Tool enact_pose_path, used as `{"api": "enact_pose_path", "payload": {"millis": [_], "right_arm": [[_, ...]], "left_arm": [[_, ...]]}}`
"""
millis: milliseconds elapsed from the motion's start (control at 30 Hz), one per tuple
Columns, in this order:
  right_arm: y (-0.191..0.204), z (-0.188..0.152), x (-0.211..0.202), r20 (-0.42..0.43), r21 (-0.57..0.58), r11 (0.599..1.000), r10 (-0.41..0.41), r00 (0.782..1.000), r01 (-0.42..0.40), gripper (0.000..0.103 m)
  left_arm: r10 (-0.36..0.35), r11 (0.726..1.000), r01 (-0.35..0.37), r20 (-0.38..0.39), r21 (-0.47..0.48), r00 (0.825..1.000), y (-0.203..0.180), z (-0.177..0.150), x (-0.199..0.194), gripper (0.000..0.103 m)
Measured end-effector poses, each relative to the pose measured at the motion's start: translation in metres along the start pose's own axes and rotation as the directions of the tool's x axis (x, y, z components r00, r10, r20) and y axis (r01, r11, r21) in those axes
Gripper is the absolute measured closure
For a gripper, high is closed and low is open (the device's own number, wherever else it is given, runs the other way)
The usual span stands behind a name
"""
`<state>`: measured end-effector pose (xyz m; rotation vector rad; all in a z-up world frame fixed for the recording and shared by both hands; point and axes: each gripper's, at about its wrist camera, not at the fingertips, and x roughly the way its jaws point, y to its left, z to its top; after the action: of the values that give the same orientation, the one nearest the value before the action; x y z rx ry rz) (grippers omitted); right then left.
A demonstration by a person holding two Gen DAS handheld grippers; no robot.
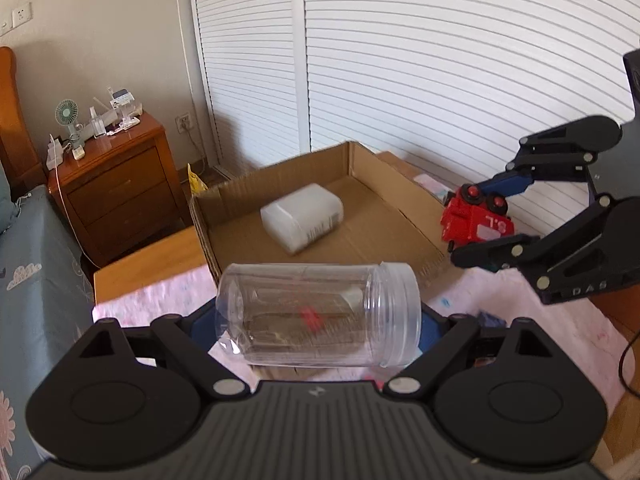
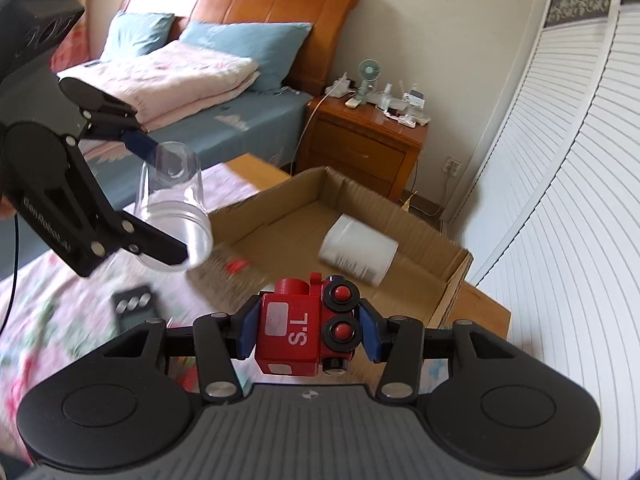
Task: Organize rigid objects
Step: 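Carry the jar and train into the box and open both tools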
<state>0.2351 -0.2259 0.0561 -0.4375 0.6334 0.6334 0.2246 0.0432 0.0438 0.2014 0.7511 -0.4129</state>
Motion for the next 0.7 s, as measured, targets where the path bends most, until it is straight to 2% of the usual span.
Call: {"api": "enact_pose_path", "payload": {"millis": [67, 167, 200, 367, 533, 700], "right_arm": [[-0.007, 0.007, 0.012, -0.005, 0.023, 1.0, -0.001, 1.0, 0.001, 0.046], [-0.013, 0.011, 0.021, 0.014, 0.052, 0.998, -0.025, 1.0, 0.024, 0.02], [-0.013, 0.01, 0.022, 0.019, 0.06, 0.998, -0.023, 1.0, 0.021, 0.016], [-0.01, 0.002, 0.021, -0.003, 0.123, 0.992, -0.031, 1.0, 0.031, 0.006], [-0.006, -0.009, 0.014, -0.035, 0.183, 0.982, -0.034, 0.999, 0.04, 0.005], [-0.003, -0.018, 0.002, -0.037, 0.213, 0.975, -0.057, 0.998, 0.064, 0.0]], "left_arm": [[0.003, 1.0, -0.003, 0.002, -0.008, 1.0, 0.005, 0.01, 0.01, 0.012], [0.009, 1.0, -0.009, -0.003, -0.015, 1.0, 0.01, 0.02, 0.023, 0.012], [0.012, 1.0, -0.012, -0.004, -0.018, 1.0, 0.012, 0.022, 0.026, 0.012], [0.014, 1.0, -0.014, -0.02, -0.025, 1.0, 0.018, 0.03, 0.045, 0.012], [0.015, 0.998, -0.018, -0.041, -0.053, 0.999, 0.023, 0.038, 0.067, 0.012], [0.041, 0.994, -0.045, -0.044, -0.097, 0.998, 0.026, 0.044, 0.081, 0.009]]}}
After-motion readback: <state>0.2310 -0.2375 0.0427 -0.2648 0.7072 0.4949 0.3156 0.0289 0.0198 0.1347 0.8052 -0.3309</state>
